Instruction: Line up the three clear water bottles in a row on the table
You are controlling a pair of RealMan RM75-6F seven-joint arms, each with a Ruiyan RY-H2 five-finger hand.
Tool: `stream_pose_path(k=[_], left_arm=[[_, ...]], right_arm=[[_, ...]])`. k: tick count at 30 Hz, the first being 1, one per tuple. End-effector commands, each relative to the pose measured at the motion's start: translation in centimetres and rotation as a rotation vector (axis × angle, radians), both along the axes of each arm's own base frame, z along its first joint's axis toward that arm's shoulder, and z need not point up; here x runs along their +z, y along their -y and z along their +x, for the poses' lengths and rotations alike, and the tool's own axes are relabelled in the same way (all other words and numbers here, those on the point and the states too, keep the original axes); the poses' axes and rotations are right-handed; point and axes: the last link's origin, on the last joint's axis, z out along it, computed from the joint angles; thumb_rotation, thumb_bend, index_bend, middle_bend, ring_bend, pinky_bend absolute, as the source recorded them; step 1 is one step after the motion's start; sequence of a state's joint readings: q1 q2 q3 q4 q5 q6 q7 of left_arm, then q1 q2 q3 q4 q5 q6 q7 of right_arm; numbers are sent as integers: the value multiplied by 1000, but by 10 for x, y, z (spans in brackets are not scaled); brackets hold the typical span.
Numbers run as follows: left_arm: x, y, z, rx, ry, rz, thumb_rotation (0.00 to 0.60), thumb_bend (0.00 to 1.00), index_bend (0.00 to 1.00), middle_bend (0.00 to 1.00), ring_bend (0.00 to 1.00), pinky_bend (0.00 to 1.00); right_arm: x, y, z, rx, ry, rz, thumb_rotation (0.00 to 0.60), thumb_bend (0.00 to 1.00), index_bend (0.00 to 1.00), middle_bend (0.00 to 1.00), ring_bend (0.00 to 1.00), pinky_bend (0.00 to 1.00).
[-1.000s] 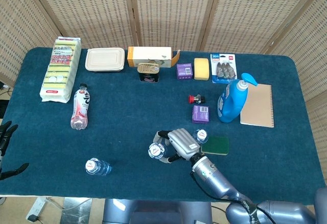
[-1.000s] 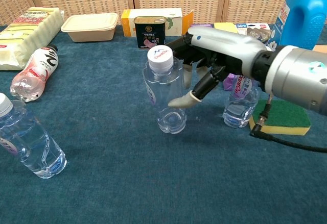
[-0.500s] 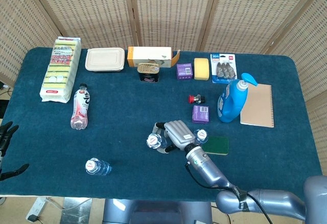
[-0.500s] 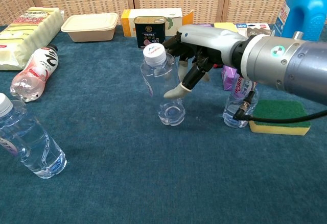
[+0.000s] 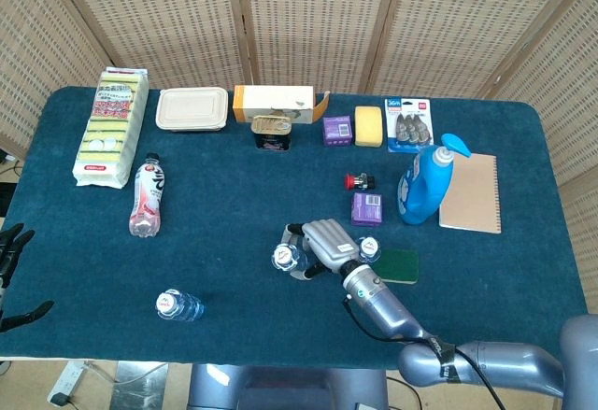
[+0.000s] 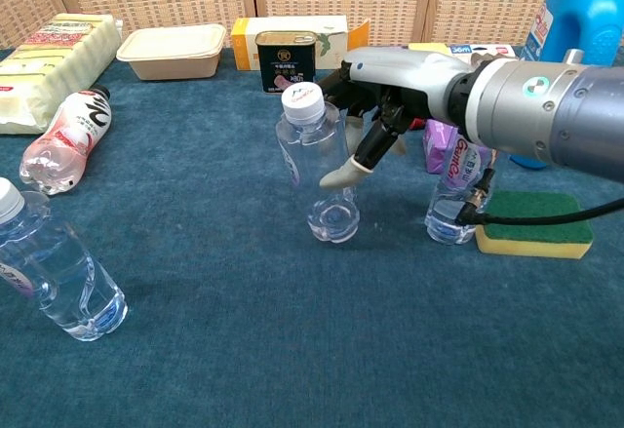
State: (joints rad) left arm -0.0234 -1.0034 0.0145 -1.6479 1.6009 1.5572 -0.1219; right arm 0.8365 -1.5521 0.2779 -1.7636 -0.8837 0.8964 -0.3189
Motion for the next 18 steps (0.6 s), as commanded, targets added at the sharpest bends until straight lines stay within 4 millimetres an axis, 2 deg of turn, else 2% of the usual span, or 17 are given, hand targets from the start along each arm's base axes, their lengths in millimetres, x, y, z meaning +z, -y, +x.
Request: stream_pose_path(k=[1,3,14,18], left_arm=[[1,0,-1,2,3,3,600,44,0,0,0,22],[1,0,-1,2,4,2,600,44,0,0,0,22],[2,1,-1,-2,13,-4,600,45,0,0,0,22],[2,1,-1,-4,15,-5,600,45,0,0,0,22]], right_arm=[[1,2,-1,2,-10,-7,600,301,324,427,473,745],[2,3,-1,1,-11,-10,600,300,292,401,451,739],[11,0,-4,4,-11,12,600,290,274,338,397,711],[20,-6,-3,20,5,24,600,277,214,271,334,674]])
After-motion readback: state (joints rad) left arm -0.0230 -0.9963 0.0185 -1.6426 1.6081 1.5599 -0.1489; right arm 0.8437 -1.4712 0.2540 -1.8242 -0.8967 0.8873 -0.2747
